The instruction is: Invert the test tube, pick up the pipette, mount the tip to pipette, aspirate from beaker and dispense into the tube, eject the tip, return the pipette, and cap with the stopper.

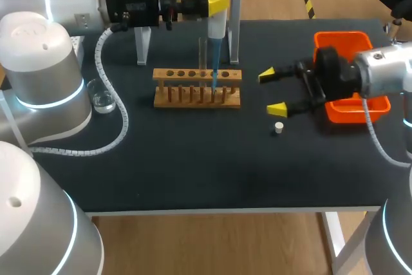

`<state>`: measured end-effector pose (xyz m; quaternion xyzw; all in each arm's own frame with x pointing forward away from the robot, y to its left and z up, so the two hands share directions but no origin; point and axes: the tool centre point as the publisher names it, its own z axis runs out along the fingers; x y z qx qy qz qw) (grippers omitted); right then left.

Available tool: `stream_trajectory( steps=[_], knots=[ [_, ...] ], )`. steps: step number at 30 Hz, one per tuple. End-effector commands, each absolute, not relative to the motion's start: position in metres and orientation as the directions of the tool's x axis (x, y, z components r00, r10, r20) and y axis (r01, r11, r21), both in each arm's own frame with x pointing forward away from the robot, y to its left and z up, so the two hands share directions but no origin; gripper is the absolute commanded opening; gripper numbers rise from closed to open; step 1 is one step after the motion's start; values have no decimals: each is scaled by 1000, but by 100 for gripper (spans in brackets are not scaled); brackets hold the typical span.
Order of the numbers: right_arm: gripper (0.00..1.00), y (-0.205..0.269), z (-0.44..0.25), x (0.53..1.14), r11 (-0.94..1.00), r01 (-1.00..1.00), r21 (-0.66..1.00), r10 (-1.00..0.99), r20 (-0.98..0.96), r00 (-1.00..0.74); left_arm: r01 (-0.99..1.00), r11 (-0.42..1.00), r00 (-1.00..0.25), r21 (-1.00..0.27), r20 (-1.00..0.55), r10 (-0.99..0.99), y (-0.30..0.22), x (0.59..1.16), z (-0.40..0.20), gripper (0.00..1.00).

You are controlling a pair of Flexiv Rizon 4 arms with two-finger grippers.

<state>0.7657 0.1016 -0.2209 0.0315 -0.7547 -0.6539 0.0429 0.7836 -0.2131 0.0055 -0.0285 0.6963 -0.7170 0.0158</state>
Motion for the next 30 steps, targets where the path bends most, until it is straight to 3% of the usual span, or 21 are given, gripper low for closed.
stream_trajectory(
  steps=[1, 23, 30],
  knots=[
    [100, 89, -217, 758, 142, 6, 990, -102, 20, -995, -15, -34, -998, -999, 17, -62, -213, 783, 5, 0],
    [100, 89, -217, 758, 142, 6, 990, -102, 20, -995, -15, -34, -998, -999, 17, -62, -213, 783, 5, 0],
    [100, 89, -217, 758, 142, 6, 990, -102, 20, -995, 66, -2, -987, -998, -65, -150, -163, 786, -1, 0]
  ],
)
